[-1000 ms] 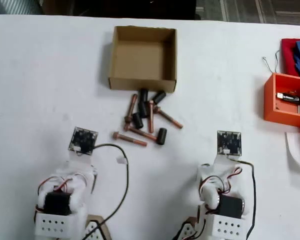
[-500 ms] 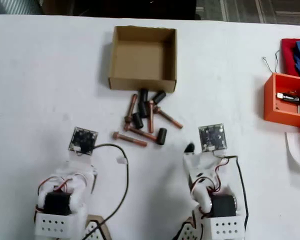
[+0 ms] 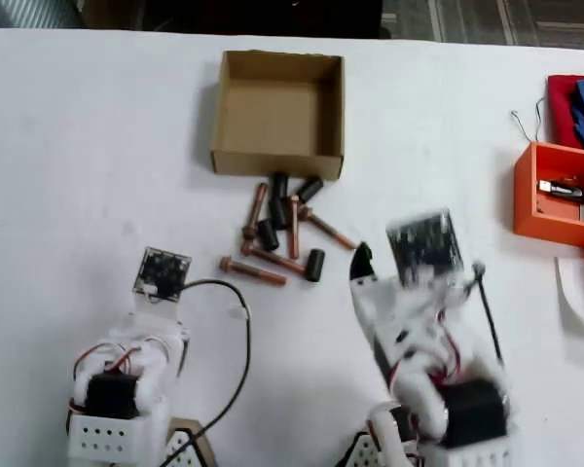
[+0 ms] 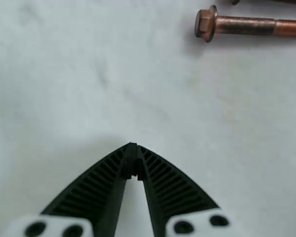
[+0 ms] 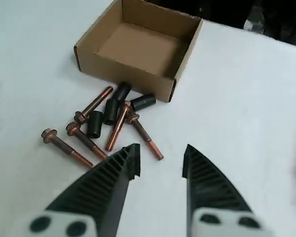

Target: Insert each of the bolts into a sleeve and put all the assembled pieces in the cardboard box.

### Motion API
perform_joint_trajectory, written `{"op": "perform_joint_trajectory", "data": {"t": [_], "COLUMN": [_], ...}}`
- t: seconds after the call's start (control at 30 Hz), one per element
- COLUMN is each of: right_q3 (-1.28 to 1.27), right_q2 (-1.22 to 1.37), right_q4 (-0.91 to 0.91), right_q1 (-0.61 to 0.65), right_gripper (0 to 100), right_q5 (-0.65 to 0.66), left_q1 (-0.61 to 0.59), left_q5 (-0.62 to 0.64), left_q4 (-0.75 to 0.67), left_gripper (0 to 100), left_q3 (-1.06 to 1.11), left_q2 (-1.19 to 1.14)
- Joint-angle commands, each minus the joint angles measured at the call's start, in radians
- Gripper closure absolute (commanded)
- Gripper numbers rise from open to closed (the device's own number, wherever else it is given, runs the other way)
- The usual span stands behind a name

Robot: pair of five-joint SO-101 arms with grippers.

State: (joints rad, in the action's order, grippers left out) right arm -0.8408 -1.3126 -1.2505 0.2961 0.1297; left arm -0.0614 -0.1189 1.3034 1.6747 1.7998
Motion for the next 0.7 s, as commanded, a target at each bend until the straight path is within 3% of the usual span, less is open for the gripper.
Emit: {"op": "perform_joint_trajectory", "data": {"t": [0.0,0.2,0.43,0.67], "right_q3": [0.359,0.861,0.994,1.000], "right_q2": [0.516,1.188,1.440,1.650], "right_q4": [-0.159,-0.524,-0.518,-0.498], "right_q1": [0.016,0.122,0.223,0.183], "right_gripper": [85.1,85.4,85.0,85.0], "right_q5": [-0.077,-0.160,-0.226,-0.269], "left_q1": [0.008,0.008,0.008,0.008], "left_q5": [-0.006,-0.006,-0.006,-0.006], "left_q4": [-0.014,-0.014,-0.014,-0.014], "left_gripper": [97,97,97,97], "left_q3": [0.019,0.019,0.019,0.019], "left_q2": [0.025,0.025,0.025,0.025]}}
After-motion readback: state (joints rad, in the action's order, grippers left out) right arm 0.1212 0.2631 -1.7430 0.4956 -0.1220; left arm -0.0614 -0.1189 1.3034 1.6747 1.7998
